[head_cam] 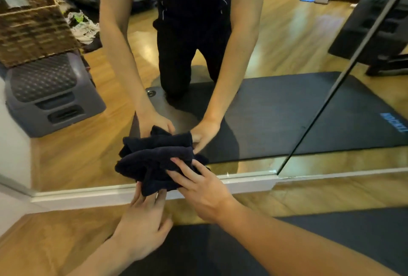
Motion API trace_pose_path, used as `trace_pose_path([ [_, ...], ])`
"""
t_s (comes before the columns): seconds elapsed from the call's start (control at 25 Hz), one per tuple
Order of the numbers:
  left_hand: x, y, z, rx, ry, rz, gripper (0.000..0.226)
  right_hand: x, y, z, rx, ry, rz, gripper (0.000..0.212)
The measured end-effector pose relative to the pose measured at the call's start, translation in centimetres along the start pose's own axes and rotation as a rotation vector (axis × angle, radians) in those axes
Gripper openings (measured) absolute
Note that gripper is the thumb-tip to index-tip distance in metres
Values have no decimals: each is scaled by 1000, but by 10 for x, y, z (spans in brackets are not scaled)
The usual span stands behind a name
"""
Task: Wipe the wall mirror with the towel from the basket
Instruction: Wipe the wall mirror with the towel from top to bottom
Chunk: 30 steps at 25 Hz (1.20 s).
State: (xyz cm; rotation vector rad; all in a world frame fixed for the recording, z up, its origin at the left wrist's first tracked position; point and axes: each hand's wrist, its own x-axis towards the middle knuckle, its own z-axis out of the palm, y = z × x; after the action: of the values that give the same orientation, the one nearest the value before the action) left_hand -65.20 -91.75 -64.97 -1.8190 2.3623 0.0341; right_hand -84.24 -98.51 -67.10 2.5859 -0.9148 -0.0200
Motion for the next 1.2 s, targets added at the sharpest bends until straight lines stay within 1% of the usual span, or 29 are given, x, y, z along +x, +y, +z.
trace_pose_path([
  [0.04,6,12,2,41,41,37,65,-14,11,7,-4,-11,-1,58],
  [0.12,21,38,3,78,60,90,69,-40,34,16,3,-18,17,58],
  [0.24,39,75,-1,94,29,117,81,-77,65,31,13,-30,53,51],
  [0.36,51,102,-7,78,-17,162,84,-104,86,39,-25,-35,52,53],
  [0.44,57,116,-9,89,-2,205,83,-120,100,40,-55,-38,34,55],
  [0.52,66,129,-7,104,61,288,81,-137,114,41,-69,-16,43,53],
  [0.72,93,153,-9,134,132,450,69,-178,145,50,-100,-27,62,51],
  [0.84,102,166,0,104,161,474,71,-190,149,58,-97,24,101,47],
  [1.0,108,170,10,130,184,487,75,-193,137,77,-47,59,153,50],
  [1.2,110,180,29,170,108,501,80,-201,124,99,-16,-7,197,69],
])
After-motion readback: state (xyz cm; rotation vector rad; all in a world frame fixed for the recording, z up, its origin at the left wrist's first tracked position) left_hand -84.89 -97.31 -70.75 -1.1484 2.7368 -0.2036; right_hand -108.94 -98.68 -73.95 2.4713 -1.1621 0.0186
